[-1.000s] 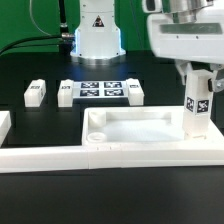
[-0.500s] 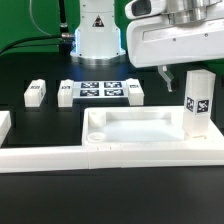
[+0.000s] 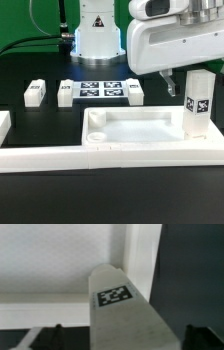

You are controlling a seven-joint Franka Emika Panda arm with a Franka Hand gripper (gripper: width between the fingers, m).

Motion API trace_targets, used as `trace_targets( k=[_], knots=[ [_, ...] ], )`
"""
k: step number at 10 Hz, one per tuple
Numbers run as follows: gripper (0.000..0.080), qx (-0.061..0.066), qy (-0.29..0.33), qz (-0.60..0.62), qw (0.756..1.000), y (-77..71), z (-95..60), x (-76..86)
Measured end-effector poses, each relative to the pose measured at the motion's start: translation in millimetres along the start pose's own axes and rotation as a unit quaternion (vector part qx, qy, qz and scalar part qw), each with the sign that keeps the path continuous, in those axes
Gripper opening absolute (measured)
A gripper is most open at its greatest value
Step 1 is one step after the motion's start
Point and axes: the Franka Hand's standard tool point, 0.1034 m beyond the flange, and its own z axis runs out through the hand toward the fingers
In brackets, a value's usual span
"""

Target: Assemble desk

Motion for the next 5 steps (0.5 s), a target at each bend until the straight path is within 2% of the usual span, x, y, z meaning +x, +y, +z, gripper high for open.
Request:
trace_targets(
  k=[1, 2, 3, 5],
  knots=[
    [0.0422, 0.000, 0.000, 0.000, 1.000, 0.2, -0.1, 0.1],
    [0.0422, -0.001, 0.000, 0.009, 1.000, 1.3, 0.0, 0.0],
    [0.0294, -0.002, 0.000, 0.052, 0.999, 3.6, -0.1, 0.3],
    [0.0294, -0.002, 0.002, 0.135, 0.991, 3.4, 0.0, 0.8]
  ],
)
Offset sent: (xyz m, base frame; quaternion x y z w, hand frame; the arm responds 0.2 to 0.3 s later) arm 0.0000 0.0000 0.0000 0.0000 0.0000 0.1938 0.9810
